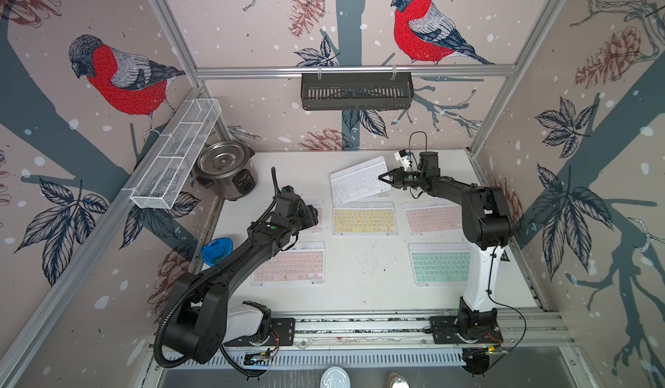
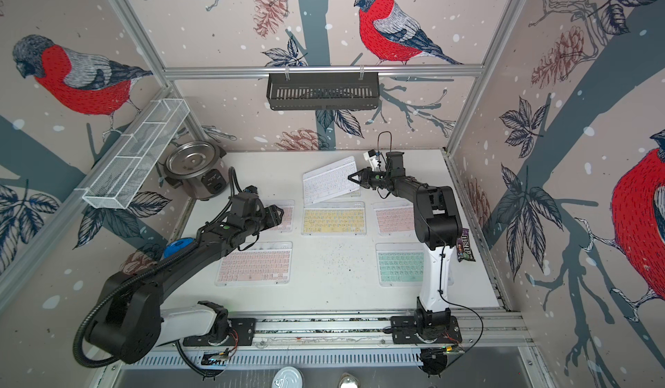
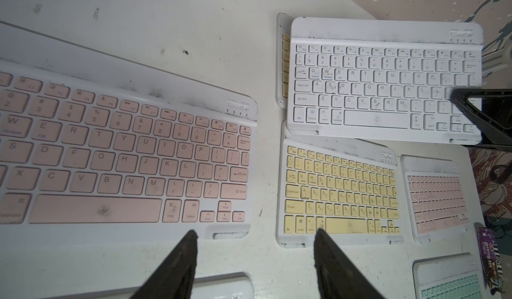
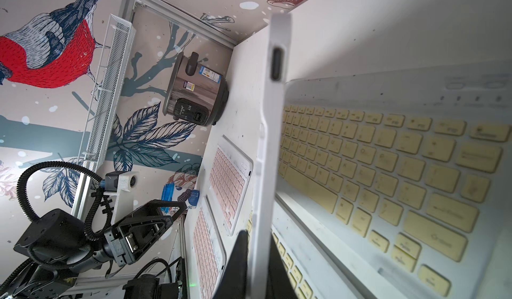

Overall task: Stack the numeric keypads
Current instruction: Place the numeric keypad at the numeric keypad.

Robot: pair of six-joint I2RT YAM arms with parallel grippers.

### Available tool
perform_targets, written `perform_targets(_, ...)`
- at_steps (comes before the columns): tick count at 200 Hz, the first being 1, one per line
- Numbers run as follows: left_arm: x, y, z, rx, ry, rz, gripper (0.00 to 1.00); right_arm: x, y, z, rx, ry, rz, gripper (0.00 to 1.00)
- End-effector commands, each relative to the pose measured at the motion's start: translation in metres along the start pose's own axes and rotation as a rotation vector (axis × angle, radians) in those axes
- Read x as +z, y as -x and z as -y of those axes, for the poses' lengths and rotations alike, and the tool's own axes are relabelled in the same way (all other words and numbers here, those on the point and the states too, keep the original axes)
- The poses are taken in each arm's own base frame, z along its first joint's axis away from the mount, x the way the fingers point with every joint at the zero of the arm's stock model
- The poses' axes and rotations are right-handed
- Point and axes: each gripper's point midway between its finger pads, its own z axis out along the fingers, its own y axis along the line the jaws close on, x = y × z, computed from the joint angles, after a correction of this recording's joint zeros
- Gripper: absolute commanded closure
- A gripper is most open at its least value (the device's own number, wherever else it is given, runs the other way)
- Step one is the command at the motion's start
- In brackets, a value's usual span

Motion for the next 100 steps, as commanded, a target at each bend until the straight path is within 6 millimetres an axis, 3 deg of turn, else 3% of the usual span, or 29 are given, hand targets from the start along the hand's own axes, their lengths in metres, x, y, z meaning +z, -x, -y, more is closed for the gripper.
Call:
perform_targets(1,0.001,0.013,0.011,0.003,-0.04,0.038,0.34,0.002,0.002,-0.005,-0.015,0.045,-0.013,0.88)
perform_targets(100,0.012,0.008,0.015,-0.001,-0.043,-0.028,0.36,0.004,0.029,0.0,0.036,0.09,0.077,0.88)
